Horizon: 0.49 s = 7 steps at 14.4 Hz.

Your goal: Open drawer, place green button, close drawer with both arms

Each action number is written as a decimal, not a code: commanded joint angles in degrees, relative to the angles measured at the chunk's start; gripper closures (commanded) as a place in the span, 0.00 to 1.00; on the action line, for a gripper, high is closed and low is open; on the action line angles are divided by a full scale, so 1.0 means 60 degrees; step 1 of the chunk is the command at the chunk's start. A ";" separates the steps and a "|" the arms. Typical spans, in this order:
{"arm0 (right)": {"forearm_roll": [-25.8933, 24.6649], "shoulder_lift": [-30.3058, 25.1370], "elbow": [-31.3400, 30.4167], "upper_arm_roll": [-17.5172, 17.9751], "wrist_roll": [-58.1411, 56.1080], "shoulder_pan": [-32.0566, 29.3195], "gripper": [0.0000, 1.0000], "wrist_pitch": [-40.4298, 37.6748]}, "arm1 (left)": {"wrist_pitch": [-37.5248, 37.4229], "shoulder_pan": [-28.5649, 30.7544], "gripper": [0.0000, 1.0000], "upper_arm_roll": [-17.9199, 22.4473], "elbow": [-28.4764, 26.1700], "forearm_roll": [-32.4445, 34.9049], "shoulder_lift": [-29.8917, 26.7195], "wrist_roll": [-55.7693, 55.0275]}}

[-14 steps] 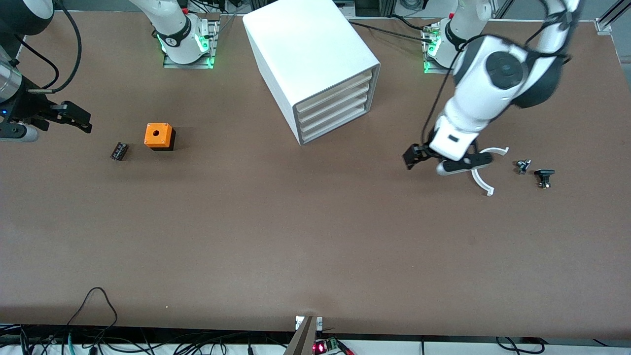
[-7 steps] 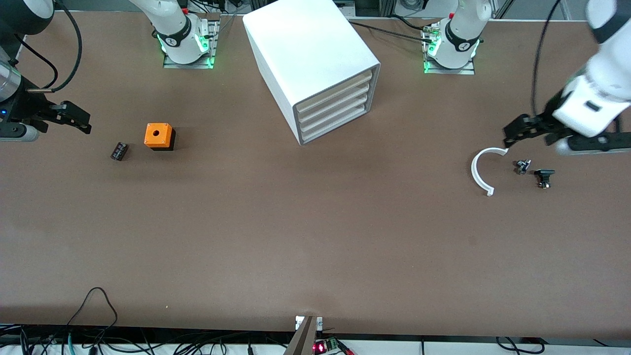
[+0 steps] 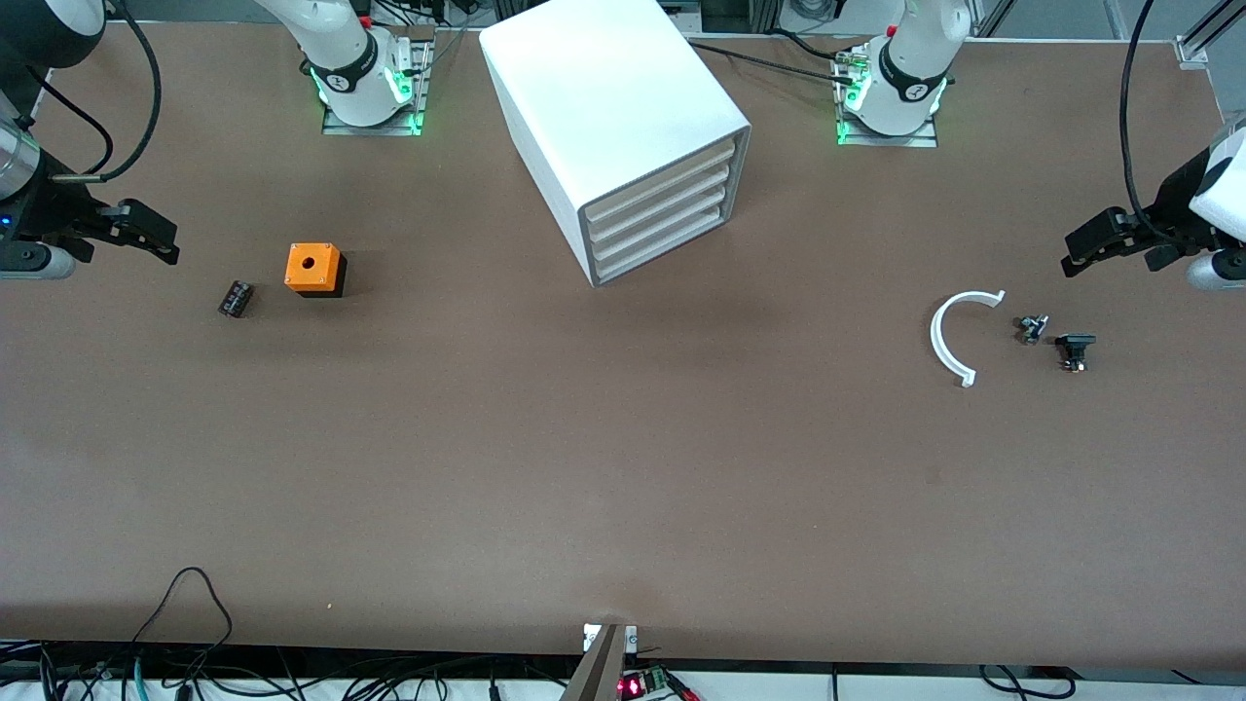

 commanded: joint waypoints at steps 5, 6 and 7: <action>0.0156 -0.0056 0.0082 -0.0024 -0.0103 -0.0016 0.00 -0.0089 | -0.0216 -0.0019 0.00 -0.0006 0.0070 0.0111 0.0026 0.0107; 0.0156 -0.0056 0.0082 -0.0024 -0.0088 -0.0016 0.00 -0.0089 | -0.0216 -0.0019 0.00 -0.0007 0.0070 0.0111 0.0026 0.0093; 0.0156 -0.0056 0.0082 -0.0024 -0.0103 -0.0016 0.00 -0.0089 | -0.0216 -0.0019 0.00 -0.0007 0.0070 0.0111 0.0026 0.0078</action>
